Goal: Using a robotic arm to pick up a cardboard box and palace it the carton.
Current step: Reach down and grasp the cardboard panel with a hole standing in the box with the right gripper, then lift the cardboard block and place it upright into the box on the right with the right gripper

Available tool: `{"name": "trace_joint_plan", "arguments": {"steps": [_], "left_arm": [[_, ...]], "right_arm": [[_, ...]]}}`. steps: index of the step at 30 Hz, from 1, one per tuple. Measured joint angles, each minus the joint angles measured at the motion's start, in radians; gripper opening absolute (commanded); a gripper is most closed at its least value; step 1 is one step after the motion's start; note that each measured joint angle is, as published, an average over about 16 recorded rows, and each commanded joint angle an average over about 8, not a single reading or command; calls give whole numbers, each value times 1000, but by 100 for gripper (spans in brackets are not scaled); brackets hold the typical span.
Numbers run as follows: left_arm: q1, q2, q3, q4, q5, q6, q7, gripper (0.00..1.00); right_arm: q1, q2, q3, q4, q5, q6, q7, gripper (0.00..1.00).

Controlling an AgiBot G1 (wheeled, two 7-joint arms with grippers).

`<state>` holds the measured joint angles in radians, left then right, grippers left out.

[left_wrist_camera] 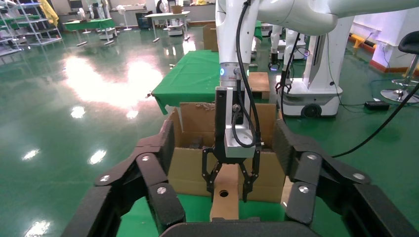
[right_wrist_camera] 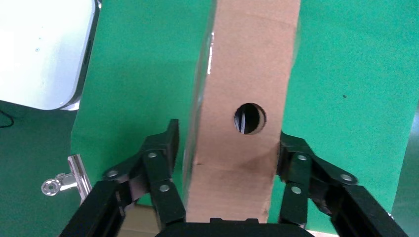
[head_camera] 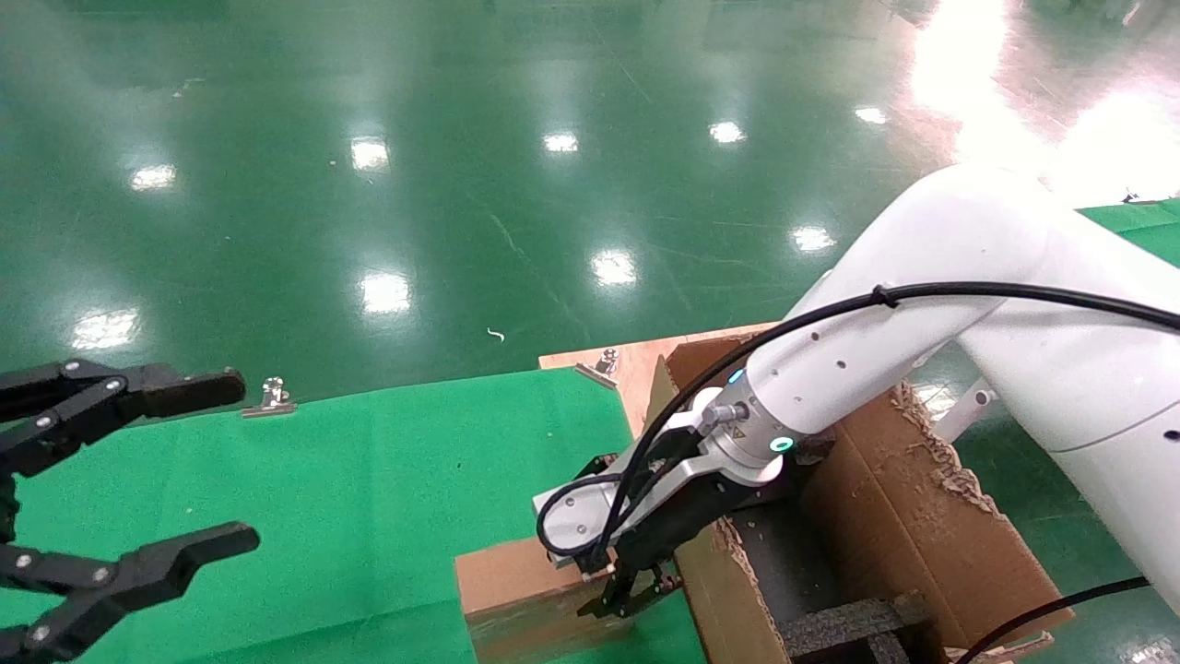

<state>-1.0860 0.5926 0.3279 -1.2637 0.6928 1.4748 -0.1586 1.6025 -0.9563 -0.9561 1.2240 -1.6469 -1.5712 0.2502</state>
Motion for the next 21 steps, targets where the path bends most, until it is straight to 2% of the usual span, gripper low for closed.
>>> {"name": "trace_joint_plan", "arguments": {"steps": [14,21], "left_arm": [[0,0,0,0,0,0,0,100],[0,0,0,0,0,0,0,100]], "right_arm": [[4,2,0,0,3,3,2,0],[63,10,4,-27,25,2,-4,0]]}}
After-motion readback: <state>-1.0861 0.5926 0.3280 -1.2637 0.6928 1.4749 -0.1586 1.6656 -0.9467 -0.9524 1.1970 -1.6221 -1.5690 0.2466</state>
